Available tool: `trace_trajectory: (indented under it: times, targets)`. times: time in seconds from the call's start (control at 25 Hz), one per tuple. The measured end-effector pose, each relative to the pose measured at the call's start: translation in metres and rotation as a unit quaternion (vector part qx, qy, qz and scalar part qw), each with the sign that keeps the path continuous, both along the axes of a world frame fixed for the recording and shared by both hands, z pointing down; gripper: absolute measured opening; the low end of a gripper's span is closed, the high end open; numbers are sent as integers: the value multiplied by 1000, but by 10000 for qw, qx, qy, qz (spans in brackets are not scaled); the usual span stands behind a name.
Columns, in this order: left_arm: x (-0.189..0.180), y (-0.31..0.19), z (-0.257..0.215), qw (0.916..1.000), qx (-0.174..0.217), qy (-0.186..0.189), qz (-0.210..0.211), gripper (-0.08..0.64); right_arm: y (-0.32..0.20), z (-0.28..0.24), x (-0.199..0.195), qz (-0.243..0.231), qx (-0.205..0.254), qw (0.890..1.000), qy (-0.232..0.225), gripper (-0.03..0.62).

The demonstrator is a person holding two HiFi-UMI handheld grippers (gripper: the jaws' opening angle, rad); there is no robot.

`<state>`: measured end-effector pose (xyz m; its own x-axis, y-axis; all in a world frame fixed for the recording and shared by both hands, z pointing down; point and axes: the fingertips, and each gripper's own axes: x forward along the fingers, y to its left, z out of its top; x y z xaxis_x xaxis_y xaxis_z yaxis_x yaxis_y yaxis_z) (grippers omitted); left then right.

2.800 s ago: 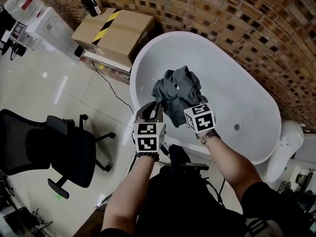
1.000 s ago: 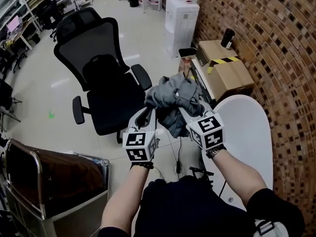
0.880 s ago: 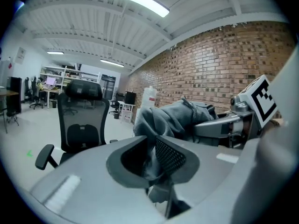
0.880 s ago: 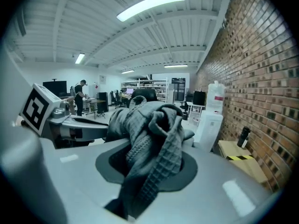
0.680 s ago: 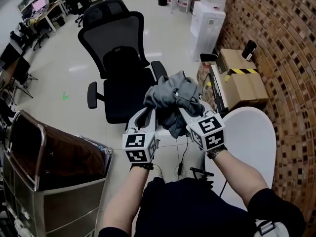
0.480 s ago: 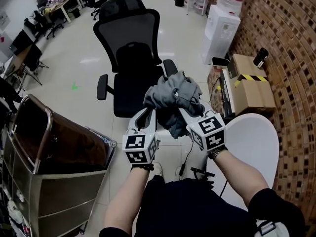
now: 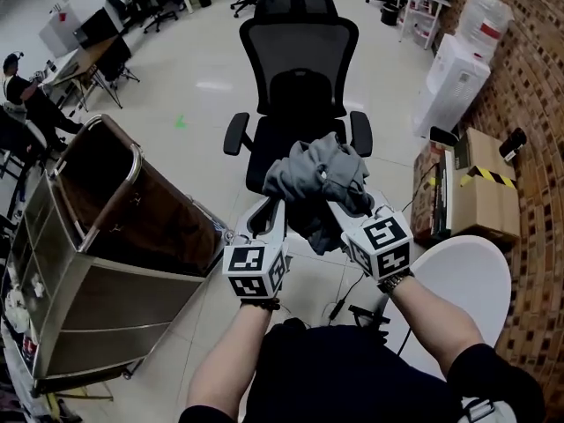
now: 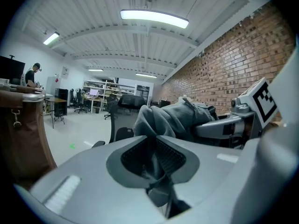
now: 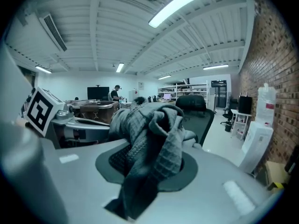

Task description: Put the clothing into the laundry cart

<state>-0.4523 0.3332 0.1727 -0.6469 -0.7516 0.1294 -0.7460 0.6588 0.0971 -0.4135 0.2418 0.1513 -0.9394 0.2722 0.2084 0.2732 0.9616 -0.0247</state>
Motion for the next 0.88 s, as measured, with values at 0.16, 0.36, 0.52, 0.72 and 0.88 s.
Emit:
trace_trajectory:
  times: [0.16,0.36,0.52,0.72,0.88]
  targets:
    - [-14,46,-5,9998,-23,-46,-210,55,39,-10,-16,-214,-61,9997,-101,124]
    - [-33,108,-19,9986,-59,-245,-470,55,95,-26,-41,-485,-153,9983,-274,124]
    - [-40,158,-39,9963,-49,-398,-757,55,143,-46,-53,-774,-166,9959,-431,124]
    - [-53,214,-56,9909,0,-552,-1224,55,195,-70,-75,-1221,-168,9904,-625,124]
    - [-56,253,-68,9871,24,-595,-1484,55,231,-90,-85,-1467,-137,9862,-756,124]
